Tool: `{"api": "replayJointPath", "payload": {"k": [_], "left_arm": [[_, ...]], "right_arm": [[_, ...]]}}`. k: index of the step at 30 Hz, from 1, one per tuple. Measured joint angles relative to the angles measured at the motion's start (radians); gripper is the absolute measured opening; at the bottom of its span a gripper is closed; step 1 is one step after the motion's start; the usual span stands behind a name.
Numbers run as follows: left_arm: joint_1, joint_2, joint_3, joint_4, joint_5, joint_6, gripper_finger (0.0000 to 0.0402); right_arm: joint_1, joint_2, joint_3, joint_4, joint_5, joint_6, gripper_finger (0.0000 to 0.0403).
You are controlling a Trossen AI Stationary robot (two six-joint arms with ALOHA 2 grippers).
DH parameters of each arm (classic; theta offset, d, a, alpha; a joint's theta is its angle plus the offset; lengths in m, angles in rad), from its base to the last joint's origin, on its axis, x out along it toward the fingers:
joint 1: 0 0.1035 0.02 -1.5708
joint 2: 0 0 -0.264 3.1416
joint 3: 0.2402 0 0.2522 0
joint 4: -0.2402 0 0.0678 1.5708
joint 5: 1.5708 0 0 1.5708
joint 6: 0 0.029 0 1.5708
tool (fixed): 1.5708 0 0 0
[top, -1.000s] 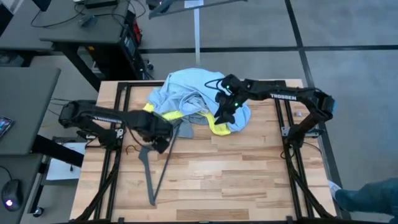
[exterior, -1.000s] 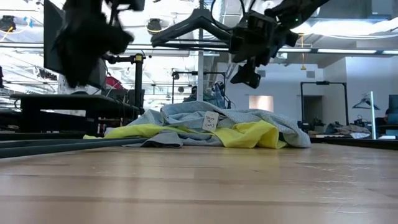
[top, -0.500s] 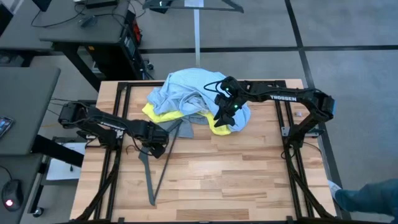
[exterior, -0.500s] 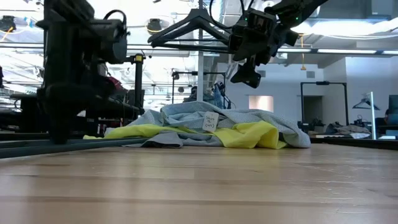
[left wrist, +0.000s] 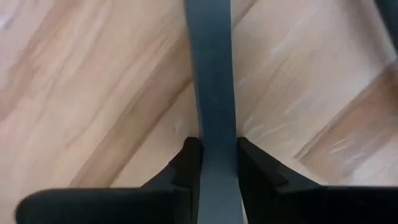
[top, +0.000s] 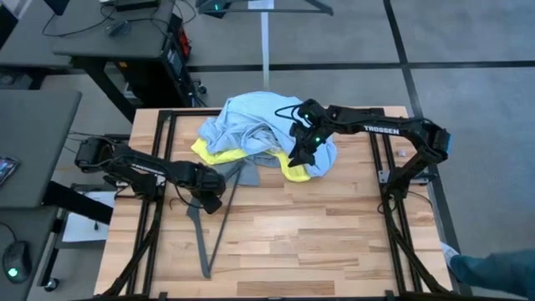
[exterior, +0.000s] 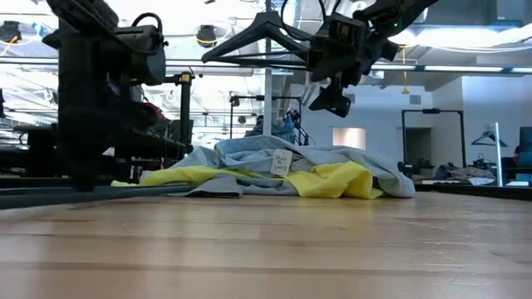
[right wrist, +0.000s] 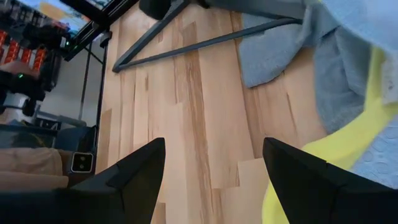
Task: Hang clothes
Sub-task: Hang the black hanger on the clothes rack
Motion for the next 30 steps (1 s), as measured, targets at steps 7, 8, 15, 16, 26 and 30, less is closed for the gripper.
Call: {"api": "replayJointPath", "payload": {"k": [7,8,15,16,26,30], "left_arm": [[-0.066,-0.002,0.28,-0.367,-0.116,0.012,0.0055],[-0.074,-0.002,0.323,-0.401,-0.134,0.013,0.0055],[-0.084,0.08,0.654,-0.672,-0.368,0.039,0.0055],[-0.076,0.109,0.699,-0.695,-0.403,0.072,0.0055],[-0.02,0.385,1.024,-0.74,-0.532,0.462,0.0055],[-0.001,0.399,1.079,-0.722,-0.556,0.51,0.0055]], "right_arm": [[-0.048,-0.046,0.092,-0.047,-0.006,0.031,0.026],[-0.054,-0.057,0.102,-0.047,-0.007,0.041,0.026],[-0.089,-0.086,0.127,0.028,-0.065,0.264,0.026],[-0.089,-0.086,0.127,0.037,-0.073,0.287,0.026],[-0.08,-0.056,0.121,0.129,-0.074,0.388,0.026],[-0.055,-0.055,0.101,0.137,-0.065,0.393,0.026]]}}
